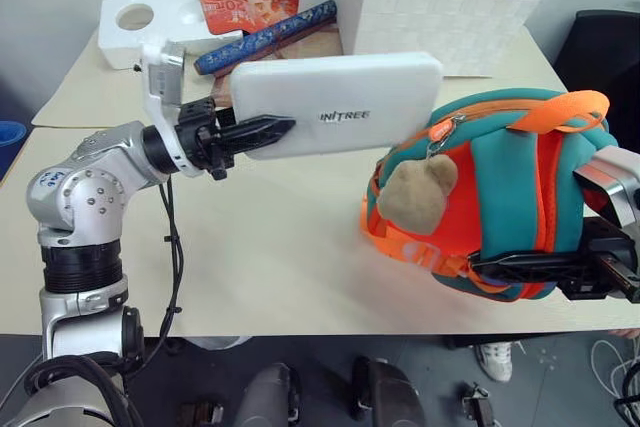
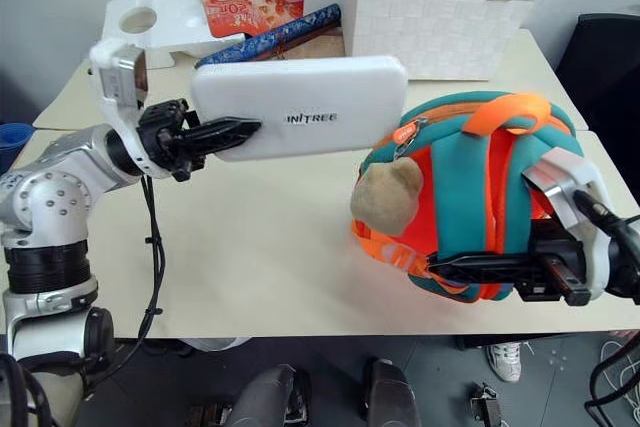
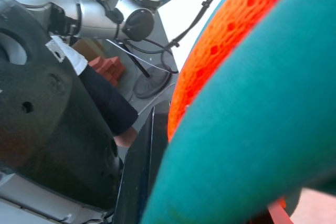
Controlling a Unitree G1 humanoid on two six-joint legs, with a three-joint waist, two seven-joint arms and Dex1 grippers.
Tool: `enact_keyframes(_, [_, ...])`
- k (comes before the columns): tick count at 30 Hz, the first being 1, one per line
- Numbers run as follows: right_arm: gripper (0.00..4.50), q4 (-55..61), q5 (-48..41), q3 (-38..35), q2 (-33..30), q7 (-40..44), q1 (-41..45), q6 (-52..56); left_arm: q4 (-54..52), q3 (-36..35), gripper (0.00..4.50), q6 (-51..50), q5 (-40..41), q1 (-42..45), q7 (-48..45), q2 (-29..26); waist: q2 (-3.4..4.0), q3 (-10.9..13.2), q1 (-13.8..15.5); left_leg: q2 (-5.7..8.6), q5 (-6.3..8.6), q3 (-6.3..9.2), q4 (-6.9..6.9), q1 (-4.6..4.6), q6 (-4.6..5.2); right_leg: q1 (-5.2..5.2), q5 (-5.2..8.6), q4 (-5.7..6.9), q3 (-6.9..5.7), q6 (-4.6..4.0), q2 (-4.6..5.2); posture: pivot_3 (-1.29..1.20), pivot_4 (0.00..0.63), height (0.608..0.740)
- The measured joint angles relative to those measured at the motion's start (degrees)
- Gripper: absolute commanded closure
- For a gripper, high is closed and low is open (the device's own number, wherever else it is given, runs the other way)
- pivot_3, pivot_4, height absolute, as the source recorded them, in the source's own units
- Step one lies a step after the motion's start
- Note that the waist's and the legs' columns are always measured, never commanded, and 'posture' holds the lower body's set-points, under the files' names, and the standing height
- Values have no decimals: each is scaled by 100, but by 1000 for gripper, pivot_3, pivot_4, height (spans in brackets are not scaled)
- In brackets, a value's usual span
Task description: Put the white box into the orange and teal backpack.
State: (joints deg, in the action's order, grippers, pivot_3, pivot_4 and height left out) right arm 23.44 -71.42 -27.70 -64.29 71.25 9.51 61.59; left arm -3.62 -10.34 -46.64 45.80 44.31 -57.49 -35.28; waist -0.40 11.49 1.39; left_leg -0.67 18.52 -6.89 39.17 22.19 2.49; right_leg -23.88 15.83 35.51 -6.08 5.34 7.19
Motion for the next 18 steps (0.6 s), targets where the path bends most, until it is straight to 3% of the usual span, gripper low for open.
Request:
enact_keyframes(12, [4457, -322, 658, 307, 150, -140, 31, -437, 614, 635, 3223, 558, -611, 237, -1192, -634, -2, 1, 3, 2, 0, 3, 3, 3, 4, 3, 0, -3, -8, 0, 2, 0, 150, 740])
enact_keyframes(18, [4457, -285, 752, 380, 230, -131, 15, -566, 909, 1096, 3223, 1014, -1045, 550, -1388, -262, -2, 1, 19, 9, -4, 10, 4, 1, 11, 11, -1, -3, -15, 2, 13, 0, 150, 740])
